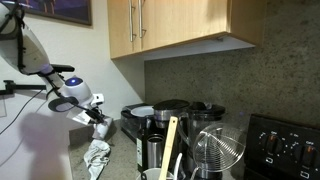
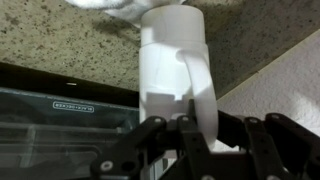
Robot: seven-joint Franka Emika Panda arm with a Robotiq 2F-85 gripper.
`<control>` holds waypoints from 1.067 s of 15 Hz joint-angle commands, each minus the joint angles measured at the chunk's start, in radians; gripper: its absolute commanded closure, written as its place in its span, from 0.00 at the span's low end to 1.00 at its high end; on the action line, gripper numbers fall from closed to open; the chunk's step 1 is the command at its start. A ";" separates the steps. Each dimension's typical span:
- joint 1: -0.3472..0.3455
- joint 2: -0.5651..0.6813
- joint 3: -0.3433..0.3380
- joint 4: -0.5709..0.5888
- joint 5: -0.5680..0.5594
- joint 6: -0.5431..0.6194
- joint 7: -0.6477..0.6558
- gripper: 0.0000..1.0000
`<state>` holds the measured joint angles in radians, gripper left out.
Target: Move the mug to the left side of the counter
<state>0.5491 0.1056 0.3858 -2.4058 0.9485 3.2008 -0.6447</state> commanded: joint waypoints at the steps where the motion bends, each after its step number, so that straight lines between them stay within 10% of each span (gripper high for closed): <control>1: -0.011 0.070 0.023 0.094 0.035 0.079 -0.021 0.98; 16: -0.220 0.204 0.060 0.127 -0.078 0.211 -0.006 0.98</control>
<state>0.3861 0.2889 0.4064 -2.3087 0.8927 3.3489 -0.6444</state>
